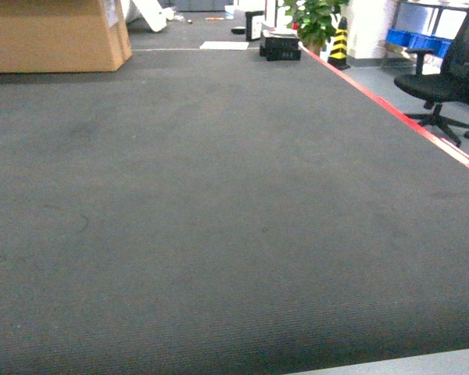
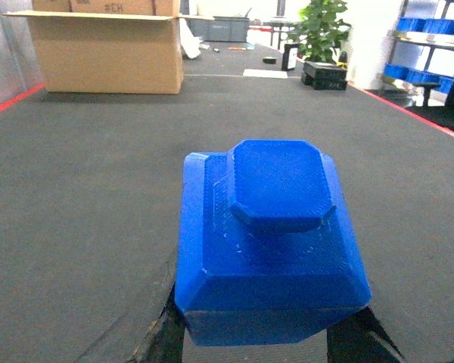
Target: Sort blue parts and orange caps into right shelf containers
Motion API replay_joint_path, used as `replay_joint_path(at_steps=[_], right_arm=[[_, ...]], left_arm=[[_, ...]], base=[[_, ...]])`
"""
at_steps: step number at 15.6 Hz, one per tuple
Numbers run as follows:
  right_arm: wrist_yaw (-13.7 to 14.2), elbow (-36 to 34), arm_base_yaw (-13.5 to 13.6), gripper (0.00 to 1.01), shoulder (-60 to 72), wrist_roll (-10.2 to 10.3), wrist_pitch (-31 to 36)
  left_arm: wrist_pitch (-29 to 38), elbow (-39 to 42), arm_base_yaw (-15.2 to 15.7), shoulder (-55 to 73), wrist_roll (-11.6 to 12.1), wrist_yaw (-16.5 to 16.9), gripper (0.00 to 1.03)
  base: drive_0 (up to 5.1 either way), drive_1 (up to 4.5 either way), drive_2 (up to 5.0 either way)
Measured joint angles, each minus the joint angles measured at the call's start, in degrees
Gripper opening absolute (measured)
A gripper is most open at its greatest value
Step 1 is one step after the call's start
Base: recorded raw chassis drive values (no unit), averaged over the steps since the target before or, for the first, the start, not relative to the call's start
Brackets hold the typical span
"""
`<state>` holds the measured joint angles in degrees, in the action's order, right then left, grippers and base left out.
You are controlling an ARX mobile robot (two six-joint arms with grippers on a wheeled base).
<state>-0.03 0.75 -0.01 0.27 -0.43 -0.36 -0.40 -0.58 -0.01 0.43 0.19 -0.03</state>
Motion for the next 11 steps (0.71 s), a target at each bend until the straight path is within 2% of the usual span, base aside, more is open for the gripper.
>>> replay_joint_path(at_steps=[11], right_arm=[[0.0, 0.0, 0.0, 0.43, 0.0, 0.0, 0.0]], left_arm=[[0.0, 0.0, 0.0, 0.0, 0.0, 0.0, 0.42]], base=[[-1.6, -1.56, -1.6]])
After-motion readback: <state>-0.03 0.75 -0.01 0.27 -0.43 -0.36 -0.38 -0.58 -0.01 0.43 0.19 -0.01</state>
